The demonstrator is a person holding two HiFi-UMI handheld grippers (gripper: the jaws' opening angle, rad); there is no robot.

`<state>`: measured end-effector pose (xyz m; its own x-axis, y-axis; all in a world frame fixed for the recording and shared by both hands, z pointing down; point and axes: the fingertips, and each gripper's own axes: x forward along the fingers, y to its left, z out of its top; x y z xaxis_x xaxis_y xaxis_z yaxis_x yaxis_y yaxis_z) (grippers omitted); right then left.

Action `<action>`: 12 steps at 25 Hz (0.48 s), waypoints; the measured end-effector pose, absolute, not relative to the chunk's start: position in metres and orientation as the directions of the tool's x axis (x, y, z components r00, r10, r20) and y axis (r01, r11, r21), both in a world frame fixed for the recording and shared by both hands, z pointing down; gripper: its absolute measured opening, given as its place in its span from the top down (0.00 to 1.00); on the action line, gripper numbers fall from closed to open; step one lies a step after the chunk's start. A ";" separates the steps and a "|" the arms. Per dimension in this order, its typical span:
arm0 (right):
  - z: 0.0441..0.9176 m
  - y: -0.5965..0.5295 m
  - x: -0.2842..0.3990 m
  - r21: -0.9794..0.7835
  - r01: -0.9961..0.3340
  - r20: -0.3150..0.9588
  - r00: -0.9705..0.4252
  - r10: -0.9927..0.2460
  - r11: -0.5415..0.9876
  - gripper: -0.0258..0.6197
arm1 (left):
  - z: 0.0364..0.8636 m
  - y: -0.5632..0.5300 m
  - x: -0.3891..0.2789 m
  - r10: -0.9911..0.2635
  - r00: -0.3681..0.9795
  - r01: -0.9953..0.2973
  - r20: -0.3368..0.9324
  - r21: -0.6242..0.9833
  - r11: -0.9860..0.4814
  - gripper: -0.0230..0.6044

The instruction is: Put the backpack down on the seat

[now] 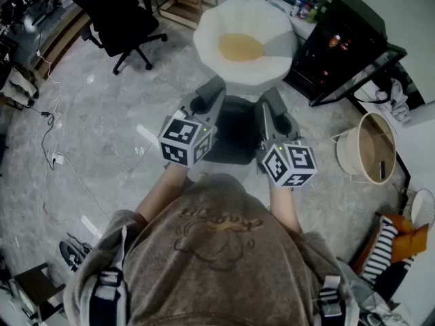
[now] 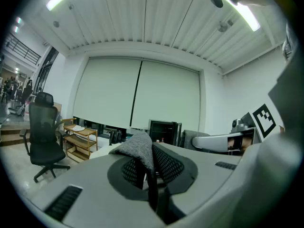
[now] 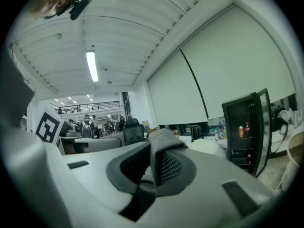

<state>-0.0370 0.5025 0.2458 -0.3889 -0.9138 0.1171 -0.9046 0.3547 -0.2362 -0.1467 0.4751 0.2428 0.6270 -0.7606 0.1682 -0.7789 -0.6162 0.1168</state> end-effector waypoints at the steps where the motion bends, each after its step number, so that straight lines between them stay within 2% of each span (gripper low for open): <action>1: 0.247 0.503 -0.036 -0.237 -0.905 0.117 -0.388 -0.914 0.353 0.92 | 0.243 0.476 -0.146 -0.760 0.628 -0.778 0.168 0.117 -0.617 0.92; 12: 0.254 0.502 -0.048 -0.256 -0.903 0.140 -0.388 -0.911 0.345 0.92 | 0.248 0.471 -0.156 -0.732 0.659 -0.752 0.175 0.148 -0.642 0.92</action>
